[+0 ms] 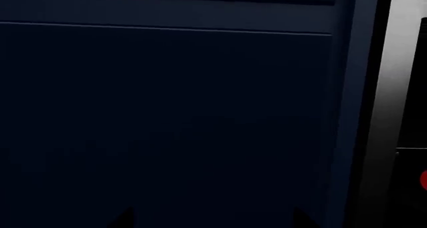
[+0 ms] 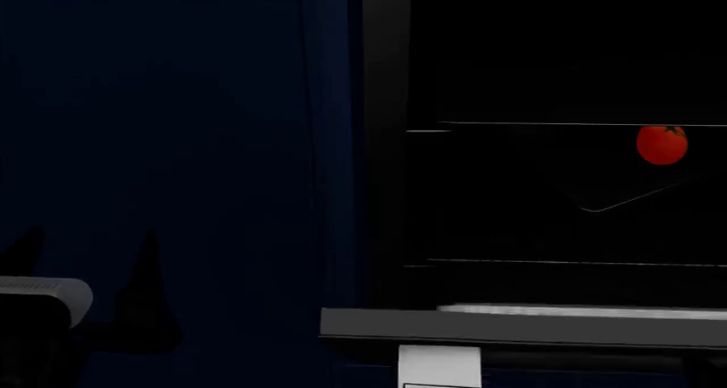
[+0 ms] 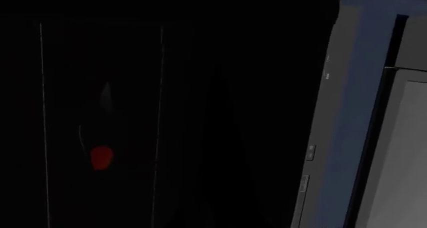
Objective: Open the oven door
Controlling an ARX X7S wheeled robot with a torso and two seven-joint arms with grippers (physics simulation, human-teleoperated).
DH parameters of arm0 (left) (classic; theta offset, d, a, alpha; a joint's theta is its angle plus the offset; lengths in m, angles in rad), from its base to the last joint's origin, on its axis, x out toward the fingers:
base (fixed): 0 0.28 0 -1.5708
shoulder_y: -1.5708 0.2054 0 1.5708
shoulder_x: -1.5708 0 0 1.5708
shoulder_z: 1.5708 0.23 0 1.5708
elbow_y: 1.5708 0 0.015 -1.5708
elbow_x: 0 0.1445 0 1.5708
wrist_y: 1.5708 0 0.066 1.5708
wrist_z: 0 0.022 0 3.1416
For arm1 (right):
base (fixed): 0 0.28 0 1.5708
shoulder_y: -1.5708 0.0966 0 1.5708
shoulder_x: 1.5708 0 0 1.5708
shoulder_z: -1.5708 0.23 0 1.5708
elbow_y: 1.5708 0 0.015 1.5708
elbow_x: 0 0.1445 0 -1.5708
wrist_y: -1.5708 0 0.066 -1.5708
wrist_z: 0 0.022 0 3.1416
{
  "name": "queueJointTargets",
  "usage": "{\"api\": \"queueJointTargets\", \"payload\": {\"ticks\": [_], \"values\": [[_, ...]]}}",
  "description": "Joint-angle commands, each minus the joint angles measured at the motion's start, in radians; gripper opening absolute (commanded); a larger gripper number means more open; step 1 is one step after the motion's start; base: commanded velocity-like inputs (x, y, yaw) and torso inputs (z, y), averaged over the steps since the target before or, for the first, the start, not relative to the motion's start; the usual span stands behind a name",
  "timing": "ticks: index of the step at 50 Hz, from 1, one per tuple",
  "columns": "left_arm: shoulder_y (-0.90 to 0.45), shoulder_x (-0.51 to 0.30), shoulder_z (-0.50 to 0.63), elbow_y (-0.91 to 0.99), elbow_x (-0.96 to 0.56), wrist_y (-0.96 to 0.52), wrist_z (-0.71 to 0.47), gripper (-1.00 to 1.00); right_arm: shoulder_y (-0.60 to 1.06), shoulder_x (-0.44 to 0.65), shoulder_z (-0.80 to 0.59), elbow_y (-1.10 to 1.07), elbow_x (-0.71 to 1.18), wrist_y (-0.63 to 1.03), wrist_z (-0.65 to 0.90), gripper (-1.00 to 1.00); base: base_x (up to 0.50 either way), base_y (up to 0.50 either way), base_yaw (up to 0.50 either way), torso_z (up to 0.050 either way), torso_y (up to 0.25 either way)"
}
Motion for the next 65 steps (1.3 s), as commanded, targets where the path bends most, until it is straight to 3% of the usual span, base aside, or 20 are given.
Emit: {"api": "queueJointTargets", "payload": {"ticks": [1,27,47,65], "values": [[-0.009,-0.002,0.013,0.015,0.001,-0.015,-0.009,1.0,-0.514,0.0,-0.081,-0.059,-0.001,-0.056,-0.041,-1.0,0.02,0.01,0.01,0.0,0.0],[-0.023,0.001,0.036,-0.001,0.003,-0.009,-0.008,1.0,-0.622,0.0,-0.201,-0.035,0.081,-0.034,0.169,-1.0,0.0,0.01,0.01,0.0,0.0],[-0.019,-0.001,0.043,-0.011,0.001,0.005,-0.009,1.0,-0.658,-0.003,-0.25,0.1,0.125,-0.172,0.217,-1.0,0.01,0.01,0.01,0.0,0.0],[-0.032,-0.004,0.057,-0.012,0.002,-0.002,-0.012,1.0,-0.677,-0.127,-0.282,0.301,0.161,-0.281,0.223,-1.0,0.01,0.01,0.01,0.0,0.0]]}}
